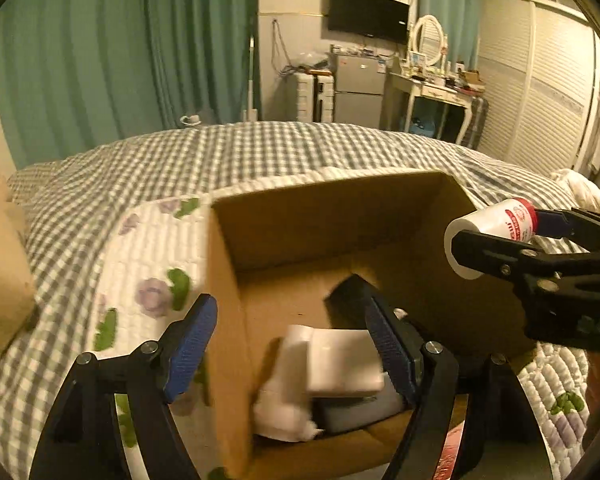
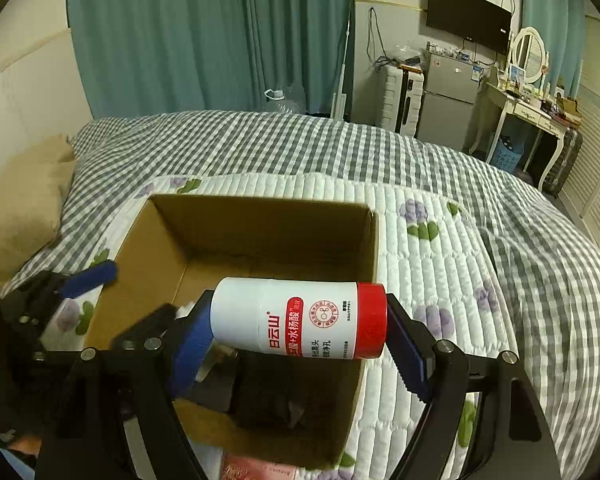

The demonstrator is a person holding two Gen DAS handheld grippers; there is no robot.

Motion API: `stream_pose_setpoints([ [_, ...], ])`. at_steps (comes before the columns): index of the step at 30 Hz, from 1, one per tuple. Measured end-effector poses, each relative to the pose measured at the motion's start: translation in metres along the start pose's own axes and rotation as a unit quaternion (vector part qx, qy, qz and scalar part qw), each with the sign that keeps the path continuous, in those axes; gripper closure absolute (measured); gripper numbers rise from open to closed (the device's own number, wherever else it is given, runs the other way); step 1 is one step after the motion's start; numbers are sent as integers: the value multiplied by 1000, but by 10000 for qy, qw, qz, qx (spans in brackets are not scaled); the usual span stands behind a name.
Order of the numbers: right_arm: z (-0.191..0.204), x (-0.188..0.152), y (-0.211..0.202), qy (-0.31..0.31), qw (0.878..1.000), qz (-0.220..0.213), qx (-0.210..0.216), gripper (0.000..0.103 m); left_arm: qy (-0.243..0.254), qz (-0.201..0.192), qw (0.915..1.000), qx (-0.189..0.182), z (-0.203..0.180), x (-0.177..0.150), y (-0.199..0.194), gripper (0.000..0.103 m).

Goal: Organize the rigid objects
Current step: 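Drop the white box and white-and-red pill bottle into the cardboard box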

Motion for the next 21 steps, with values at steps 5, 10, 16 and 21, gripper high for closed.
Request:
stream_pose_setpoints([
  [5, 5, 3, 33, -214, 9995, 89, -210, 24, -74, -58, 9999, 79, 13, 4, -2, 24],
  [10, 10, 8, 48, -323, 9991, 5, -266, 21, -97, -151, 9998, 35, 14, 7, -6, 24],
  [16, 7, 22, 14, -259, 9989, -339, -206, 15, -81, -321, 9994, -8, 14, 12, -33, 24],
  [21, 2, 29, -48, -105, 9983, -507, -264, 10, -30, -506, 9987, -70, 9, 14, -78, 18],
])
Point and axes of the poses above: each gripper's, at about its wrist camera, not at the fingertips, and y roughly the way its jaws point, z to its left, x to its top, the point moved 3 cm from there along y, roughly the way its jaws point, and after that the axes turned 13 degrees about -z, right-handed, at the moved point
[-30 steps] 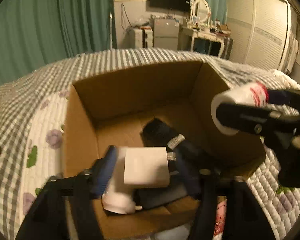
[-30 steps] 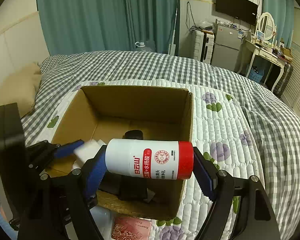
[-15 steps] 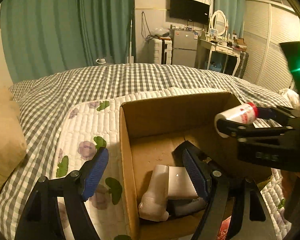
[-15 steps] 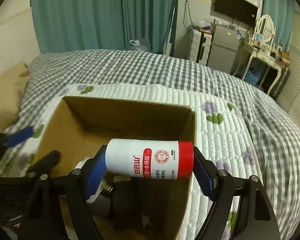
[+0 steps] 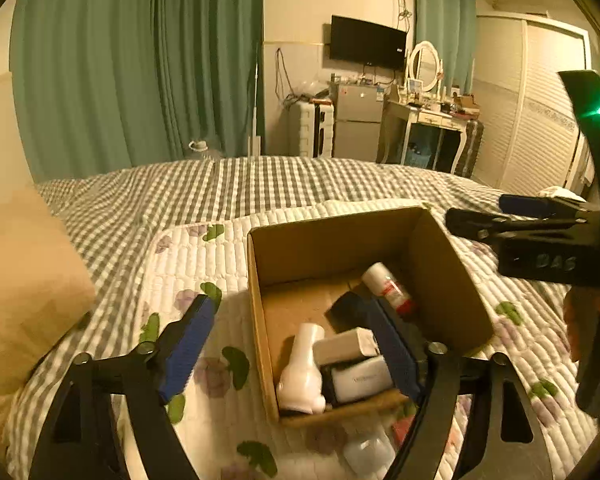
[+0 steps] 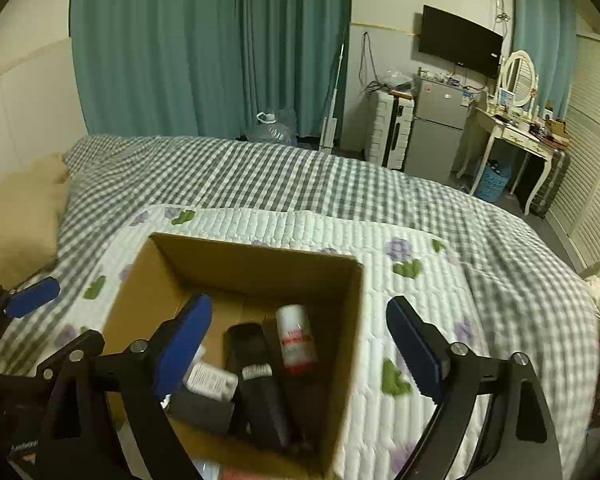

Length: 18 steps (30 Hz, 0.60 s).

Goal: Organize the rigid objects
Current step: 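Drop the white box and white-and-red pill bottle into the cardboard box, then grasp the white earbud case with the left gripper while the right grasps the pink card case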

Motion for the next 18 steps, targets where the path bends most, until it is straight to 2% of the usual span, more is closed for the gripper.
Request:
stream_pose_setpoints([
  [1, 0, 0, -9, -6, 10000, -23, -29, 8, 21, -19, 10000, -10, -2, 0, -8, 17],
  [2, -1, -1, -25, -20, 9999, -49, -91, 7, 47, -35, 10000, -15, -4, -1, -20, 13],
  [3, -1, -3, -36, -32, 9999, -55, -115, 7, 61, -30, 10000, -15, -6, -3, -27, 5],
  [4, -2, -6, -44, -38, 9999, -48, -115, 7, 69, -23, 10000, 11, -7, -4, -33, 2],
  [7, -8, -18, -69, 46, 9998, 25, -169, 7, 49, 1, 9999, 91, -10, -13, -51, 0],
  [10, -11, -39, -85, 156, 9994, 182, -248, 6, -48, 196, 9998, 24, -13, -29, -56, 0],
  [13, -8, -61, -86, 163, 9986, 388, -333, 6, -83, 380, 9992, 131, -15, -49, -51, 0],
  [18, 7, -116, -55, 185, 9950, 954, -247, 6, -169, 545, 9981, 224, -13, -83, -38, 0],
])
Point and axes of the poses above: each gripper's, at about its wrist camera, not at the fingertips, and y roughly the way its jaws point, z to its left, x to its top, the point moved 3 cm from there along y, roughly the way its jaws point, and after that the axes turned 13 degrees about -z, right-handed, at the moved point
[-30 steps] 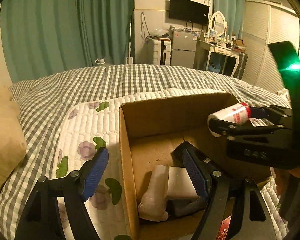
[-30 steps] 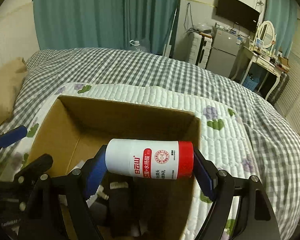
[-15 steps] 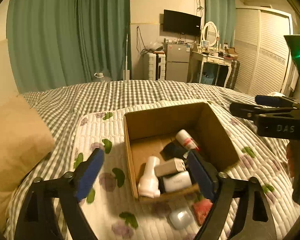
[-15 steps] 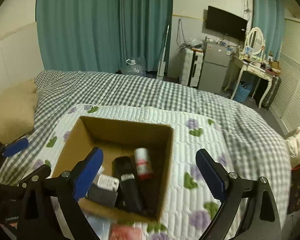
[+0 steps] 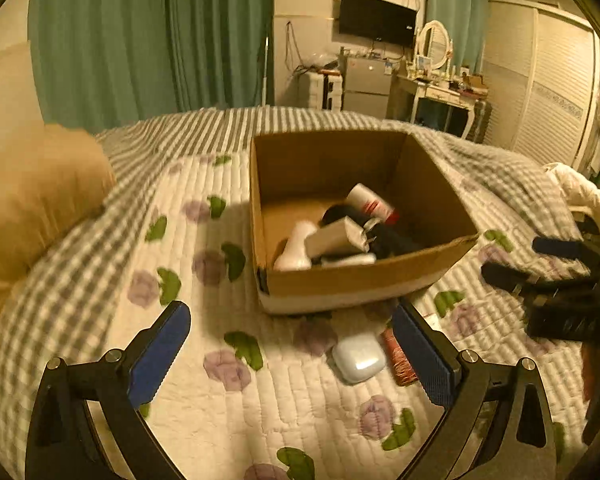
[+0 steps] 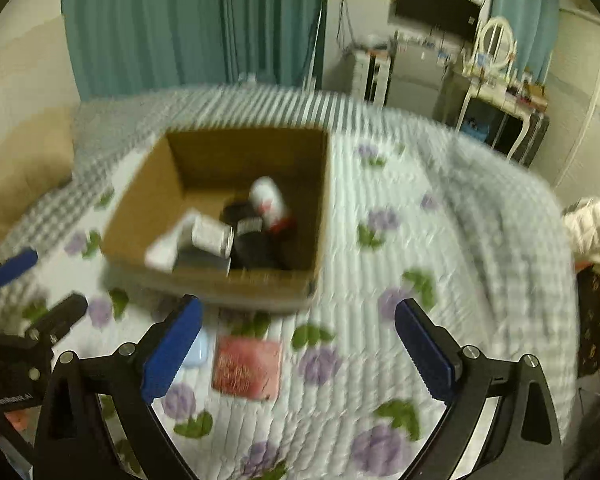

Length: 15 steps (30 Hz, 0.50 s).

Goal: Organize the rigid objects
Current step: 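Grasp the white earbud case with the left gripper while the right grasps the pink card case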

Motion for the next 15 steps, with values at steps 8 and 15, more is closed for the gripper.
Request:
stream_pose_setpoints([
  [8, 13, -59, 62, -159, 9973, 698, 181, 6, -47, 480, 9987, 171, 11, -43, 35, 0],
  [15, 23, -82, 89, -194, 9918, 1247, 205, 6, -6, 667, 9977, 139, 9, -55, 40, 0],
])
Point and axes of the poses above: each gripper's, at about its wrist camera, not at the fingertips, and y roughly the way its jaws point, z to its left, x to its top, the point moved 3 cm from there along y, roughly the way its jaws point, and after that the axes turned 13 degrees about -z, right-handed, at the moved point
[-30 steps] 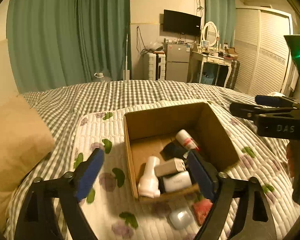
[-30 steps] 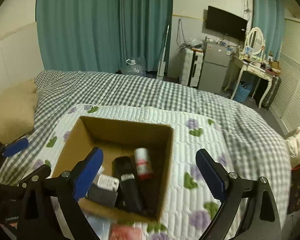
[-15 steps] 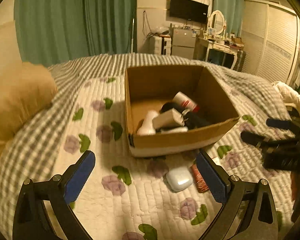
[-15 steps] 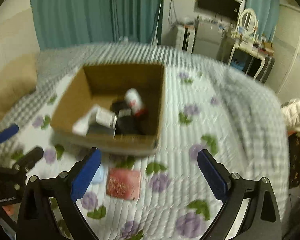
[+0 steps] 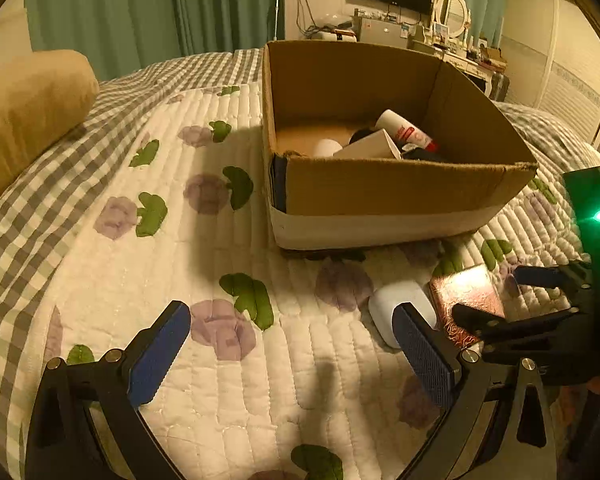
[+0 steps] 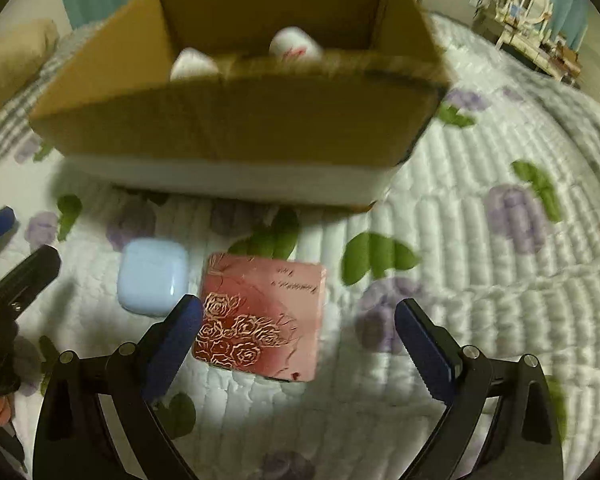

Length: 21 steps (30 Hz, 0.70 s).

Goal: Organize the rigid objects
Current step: 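Grasp the white earbud case with the left gripper while the right grasps the pink card case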

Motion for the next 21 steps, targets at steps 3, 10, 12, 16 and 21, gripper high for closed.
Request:
stream_pose_setpoints([
  [3, 6, -4, 6, -84, 9999, 84, -22, 7, 5, 66, 10000, 36, 0, -3, 2, 0],
  [10, 20, -10, 16, -317, 9992, 222, -41, 14, -9, 102, 9999, 125, 1, -5, 4, 0],
  [12, 25, -8, 13, -319, 9994, 130, 46, 28, 59, 112, 9998, 140, -1, -5, 4, 0],
  [16, 7, -4, -8, -9, 9998, -172, 26, 29, 268, 224, 9993, 138, -10, -3, 6, 0],
  [21, -28, 12, -49, 416, 9965, -716, 82, 79, 406, 354, 9985, -42, -31, 0, 6, 0],
])
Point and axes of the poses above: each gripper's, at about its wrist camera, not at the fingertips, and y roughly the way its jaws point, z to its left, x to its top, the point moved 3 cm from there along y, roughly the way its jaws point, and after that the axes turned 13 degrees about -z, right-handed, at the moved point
